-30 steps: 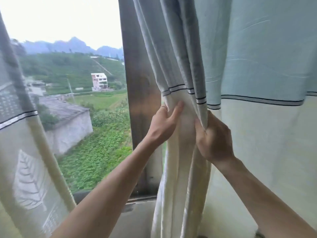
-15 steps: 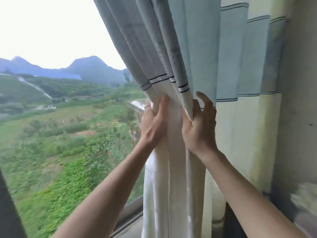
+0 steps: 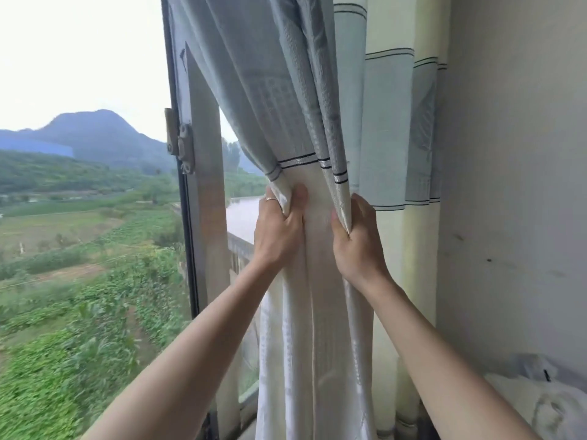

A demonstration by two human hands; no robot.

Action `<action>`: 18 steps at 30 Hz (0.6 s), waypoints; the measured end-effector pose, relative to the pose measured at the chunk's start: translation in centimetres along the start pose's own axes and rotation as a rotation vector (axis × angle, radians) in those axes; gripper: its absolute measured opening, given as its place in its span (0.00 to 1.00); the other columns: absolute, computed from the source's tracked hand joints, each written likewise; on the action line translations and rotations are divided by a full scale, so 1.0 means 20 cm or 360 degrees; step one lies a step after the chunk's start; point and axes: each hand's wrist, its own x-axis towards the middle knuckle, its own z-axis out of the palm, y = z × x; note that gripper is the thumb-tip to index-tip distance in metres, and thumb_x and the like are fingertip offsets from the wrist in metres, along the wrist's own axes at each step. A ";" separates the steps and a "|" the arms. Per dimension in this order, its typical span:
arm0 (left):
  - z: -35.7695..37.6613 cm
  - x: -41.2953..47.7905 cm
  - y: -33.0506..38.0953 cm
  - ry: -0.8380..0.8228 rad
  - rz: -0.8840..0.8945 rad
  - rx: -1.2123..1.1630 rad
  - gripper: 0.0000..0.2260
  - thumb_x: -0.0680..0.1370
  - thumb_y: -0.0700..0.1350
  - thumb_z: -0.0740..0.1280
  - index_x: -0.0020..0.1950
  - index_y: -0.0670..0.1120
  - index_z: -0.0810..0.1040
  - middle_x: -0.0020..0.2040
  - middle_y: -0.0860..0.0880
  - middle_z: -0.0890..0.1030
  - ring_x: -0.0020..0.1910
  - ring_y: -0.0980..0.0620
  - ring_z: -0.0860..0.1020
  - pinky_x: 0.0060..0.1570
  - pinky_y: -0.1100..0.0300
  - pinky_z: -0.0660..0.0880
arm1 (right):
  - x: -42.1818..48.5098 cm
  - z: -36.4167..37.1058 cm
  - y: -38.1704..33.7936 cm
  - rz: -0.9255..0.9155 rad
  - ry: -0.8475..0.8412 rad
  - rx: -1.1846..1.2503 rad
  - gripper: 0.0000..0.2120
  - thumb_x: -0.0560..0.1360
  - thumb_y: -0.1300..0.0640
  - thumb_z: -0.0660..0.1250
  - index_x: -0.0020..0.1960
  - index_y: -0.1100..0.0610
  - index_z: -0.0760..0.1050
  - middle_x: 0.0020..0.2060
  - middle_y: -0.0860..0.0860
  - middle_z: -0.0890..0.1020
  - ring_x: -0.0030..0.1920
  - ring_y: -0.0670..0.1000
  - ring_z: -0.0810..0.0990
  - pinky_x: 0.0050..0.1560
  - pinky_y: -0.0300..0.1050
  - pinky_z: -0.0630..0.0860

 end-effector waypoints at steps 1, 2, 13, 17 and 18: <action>0.09 0.05 -0.02 0.0019 -0.0004 -0.0014 0.18 0.77 0.69 0.54 0.58 0.58 0.64 0.54 0.58 0.75 0.51 0.55 0.74 0.51 0.56 0.68 | 0.05 0.00 0.08 0.0024 0.0007 -0.0005 0.15 0.82 0.55 0.58 0.67 0.56 0.72 0.68 0.57 0.70 0.72 0.51 0.61 0.68 0.50 0.65; 0.16 0.09 -0.05 0.0025 -0.0022 -0.0019 0.18 0.77 0.69 0.54 0.59 0.60 0.59 0.49 0.60 0.73 0.49 0.56 0.72 0.50 0.57 0.65 | 0.09 0.01 0.14 0.0044 0.0011 -0.0007 0.15 0.82 0.54 0.57 0.67 0.55 0.71 0.68 0.57 0.70 0.71 0.50 0.62 0.68 0.50 0.65; 1.03 0.68 -0.32 -0.0363 -0.0034 -0.0361 0.29 0.77 0.68 0.55 0.65 0.47 0.71 0.53 0.46 0.79 0.57 0.41 0.77 0.49 0.56 0.67 | 0.59 0.01 0.92 0.0114 0.0298 -0.0275 0.16 0.82 0.57 0.58 0.69 0.55 0.71 0.60 0.51 0.74 0.67 0.49 0.66 0.61 0.22 0.57; 1.36 0.82 -0.36 -0.0503 0.0051 -0.0383 0.27 0.78 0.67 0.55 0.65 0.48 0.73 0.55 0.46 0.81 0.57 0.40 0.77 0.45 0.60 0.66 | 0.72 -0.06 1.20 0.0170 0.0485 -0.0477 0.14 0.81 0.56 0.59 0.65 0.56 0.72 0.51 0.39 0.68 0.64 0.58 0.71 0.60 0.34 0.61; 1.46 0.85 -0.37 -0.0545 0.0077 -0.0389 0.27 0.78 0.67 0.54 0.65 0.49 0.74 0.53 0.48 0.81 0.56 0.41 0.77 0.43 0.62 0.67 | 0.75 -0.09 1.28 0.0241 0.0499 -0.0548 0.15 0.81 0.54 0.59 0.66 0.55 0.71 0.53 0.42 0.69 0.64 0.59 0.71 0.62 0.39 0.63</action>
